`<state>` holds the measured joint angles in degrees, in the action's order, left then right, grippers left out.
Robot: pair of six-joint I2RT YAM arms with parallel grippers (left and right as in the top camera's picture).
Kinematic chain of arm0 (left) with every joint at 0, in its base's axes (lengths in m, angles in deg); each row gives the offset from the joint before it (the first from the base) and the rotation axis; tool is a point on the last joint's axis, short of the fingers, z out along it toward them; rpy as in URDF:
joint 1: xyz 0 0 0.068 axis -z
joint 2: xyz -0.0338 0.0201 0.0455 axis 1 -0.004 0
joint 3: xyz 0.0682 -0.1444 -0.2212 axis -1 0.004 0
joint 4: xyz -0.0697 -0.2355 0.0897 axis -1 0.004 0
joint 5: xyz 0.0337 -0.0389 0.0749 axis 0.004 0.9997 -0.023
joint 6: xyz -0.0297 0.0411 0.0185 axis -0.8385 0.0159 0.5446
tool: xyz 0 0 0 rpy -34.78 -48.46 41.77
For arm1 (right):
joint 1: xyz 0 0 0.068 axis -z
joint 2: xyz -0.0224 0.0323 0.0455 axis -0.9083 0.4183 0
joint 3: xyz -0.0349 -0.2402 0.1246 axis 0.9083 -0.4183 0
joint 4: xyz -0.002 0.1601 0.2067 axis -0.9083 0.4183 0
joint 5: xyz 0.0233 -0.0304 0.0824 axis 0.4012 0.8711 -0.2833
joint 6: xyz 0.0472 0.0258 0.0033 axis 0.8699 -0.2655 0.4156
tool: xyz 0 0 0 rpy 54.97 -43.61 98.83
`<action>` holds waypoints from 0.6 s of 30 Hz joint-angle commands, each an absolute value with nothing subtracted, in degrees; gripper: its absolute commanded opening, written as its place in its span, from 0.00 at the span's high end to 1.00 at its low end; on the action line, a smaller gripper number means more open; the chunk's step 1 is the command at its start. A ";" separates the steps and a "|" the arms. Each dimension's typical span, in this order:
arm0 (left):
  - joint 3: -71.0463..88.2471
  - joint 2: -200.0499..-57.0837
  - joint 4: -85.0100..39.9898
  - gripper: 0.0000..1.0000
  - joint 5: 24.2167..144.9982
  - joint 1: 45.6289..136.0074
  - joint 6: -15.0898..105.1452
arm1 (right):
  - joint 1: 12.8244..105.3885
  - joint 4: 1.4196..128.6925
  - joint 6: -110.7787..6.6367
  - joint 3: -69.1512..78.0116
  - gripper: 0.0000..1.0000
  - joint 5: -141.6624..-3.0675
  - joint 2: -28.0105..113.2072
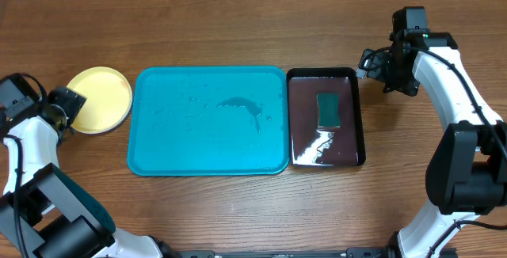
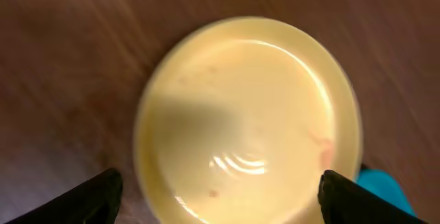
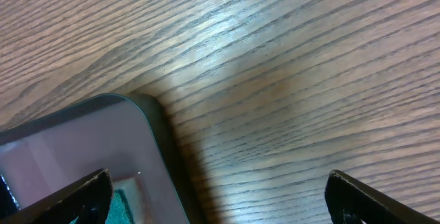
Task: Clean dirty plates on tray and stack at the side
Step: 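Release the yellow plate and raise the left gripper beside the stack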
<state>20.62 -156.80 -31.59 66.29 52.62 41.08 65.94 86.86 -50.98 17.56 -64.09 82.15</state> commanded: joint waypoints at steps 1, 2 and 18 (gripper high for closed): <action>19.18 -156.88 -30.96 0.04 77.26 55.27 45.28 | 66.09 86.55 -50.72 18.25 0.00 -63.96 82.19; 19.03 -156.88 -30.74 0.04 77.79 56.19 45.52 | 66.09 86.55 -50.72 18.25 0.00 -63.96 82.19; 18.94 -156.88 -29.10 0.00 77.72 70.37 48.05 | 66.09 86.55 -50.72 18.25 0.00 -63.96 82.19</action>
